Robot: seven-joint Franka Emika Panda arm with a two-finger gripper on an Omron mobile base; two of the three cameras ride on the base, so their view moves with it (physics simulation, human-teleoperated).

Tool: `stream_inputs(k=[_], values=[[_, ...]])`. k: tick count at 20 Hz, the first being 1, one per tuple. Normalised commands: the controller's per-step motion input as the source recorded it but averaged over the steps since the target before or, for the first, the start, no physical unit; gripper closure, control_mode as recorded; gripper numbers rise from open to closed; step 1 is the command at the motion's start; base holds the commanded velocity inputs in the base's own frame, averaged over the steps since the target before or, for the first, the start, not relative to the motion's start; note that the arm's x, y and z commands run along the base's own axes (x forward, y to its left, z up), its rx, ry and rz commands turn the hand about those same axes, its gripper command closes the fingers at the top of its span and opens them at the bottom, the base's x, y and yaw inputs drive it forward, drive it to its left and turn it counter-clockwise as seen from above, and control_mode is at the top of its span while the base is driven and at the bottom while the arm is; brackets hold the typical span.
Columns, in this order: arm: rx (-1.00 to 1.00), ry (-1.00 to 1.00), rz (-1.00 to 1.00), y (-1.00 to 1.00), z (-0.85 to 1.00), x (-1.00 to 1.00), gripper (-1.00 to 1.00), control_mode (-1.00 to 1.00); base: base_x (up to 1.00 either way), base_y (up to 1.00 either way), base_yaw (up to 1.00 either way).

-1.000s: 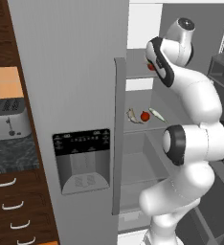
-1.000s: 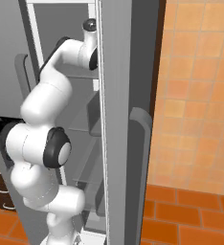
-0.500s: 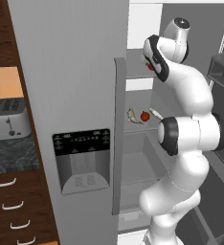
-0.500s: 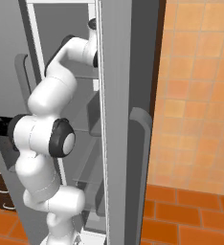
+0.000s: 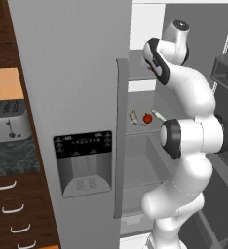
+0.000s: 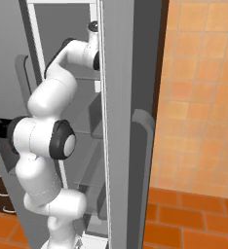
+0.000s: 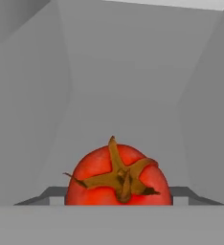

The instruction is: Place one tomato and one fish in each tupperware on the nearby counter, to pack two identical lunches.

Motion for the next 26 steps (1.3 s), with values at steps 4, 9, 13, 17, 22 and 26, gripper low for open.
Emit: stream_inputs(k=[4, 9, 13, 17, 22, 26], values=[[-0.01, -0.02, -0.02, 0.42, 0.19, -0.69, 1.0, -1.0, 0.0, 0.0, 0.0], [0.0, -0.08, 0.0, 0.41, 0.15, -1.0, 1.0, -1.0, 0.0, 0.0, 0.0], [0.0, -0.04, 0.0, 0.28, -0.17, -1.0, 1.0, -1.0, 0.0, 0.0, 0.0], [0.0, -0.02, 0.0, 0.11, -0.77, -1.0, 1.0, -1.0, 0.0, 0.0, 0.0], [0.0, 0.04, -0.05, 0.06, -0.91, -1.0, 1.0, -1.0, 0.0, 0.0, 0.0], [0.0, 0.05, -0.03, 0.01, -0.65, -1.0, 1.0, -1.0, 0.0, 0.0, 0.0]])
